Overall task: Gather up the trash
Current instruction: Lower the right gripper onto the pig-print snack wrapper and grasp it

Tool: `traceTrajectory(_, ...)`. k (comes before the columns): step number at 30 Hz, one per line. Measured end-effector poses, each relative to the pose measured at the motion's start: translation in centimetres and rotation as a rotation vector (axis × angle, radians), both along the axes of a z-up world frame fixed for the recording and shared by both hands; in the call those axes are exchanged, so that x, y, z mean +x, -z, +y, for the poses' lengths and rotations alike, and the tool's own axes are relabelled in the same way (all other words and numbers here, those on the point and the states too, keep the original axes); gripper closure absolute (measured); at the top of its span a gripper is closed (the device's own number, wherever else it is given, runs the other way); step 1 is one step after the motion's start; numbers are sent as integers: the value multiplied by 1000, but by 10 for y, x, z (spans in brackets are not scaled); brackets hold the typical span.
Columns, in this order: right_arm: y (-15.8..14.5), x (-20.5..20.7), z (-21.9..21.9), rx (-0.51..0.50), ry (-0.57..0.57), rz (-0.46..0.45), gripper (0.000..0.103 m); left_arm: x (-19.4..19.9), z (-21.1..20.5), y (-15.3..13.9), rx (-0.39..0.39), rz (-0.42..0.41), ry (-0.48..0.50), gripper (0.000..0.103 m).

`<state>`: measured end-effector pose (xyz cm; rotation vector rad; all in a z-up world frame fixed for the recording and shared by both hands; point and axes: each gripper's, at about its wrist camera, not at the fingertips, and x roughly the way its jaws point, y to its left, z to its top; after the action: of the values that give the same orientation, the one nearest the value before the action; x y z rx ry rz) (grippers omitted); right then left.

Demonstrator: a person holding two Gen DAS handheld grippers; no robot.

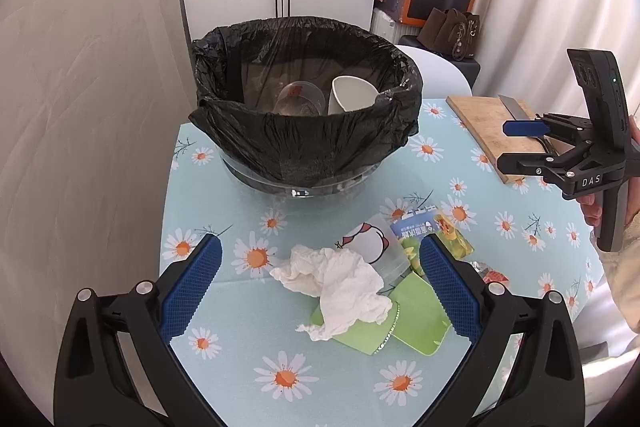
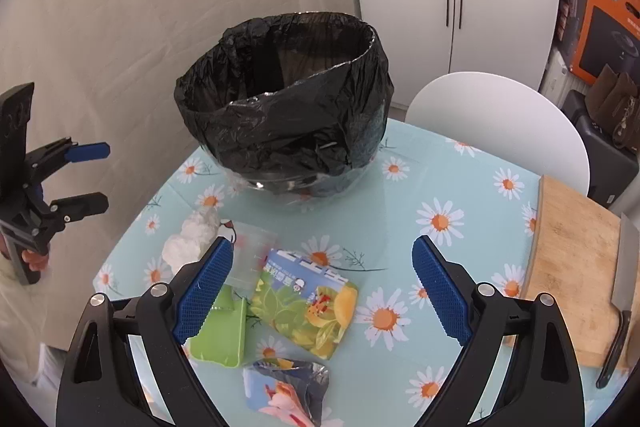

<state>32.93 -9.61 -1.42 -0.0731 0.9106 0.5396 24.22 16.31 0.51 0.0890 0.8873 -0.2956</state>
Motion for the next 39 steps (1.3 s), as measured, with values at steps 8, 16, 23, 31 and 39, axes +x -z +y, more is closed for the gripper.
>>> traceTrajectory(8,31,-23,-7,0,-23,73,16,-25,-5,13,-26,45,-6,6)
traceTrajectory(16,77,-51,-8,-93,-49,155,16,-30,-12,33,-28,93,2,6)
traceTrajectory(23,113,-73,-12,-116,-51,236,16,-22,-23,58,-32,128,28,6)
traceTrajectory(31,149,-95,-13,-99,-1,272,18,-3,-30,86,-14,152,18,6)
traceTrajectory(39,149,-102,-17,-26,9,256,95,10,-23,116,-9,203,-29,6)
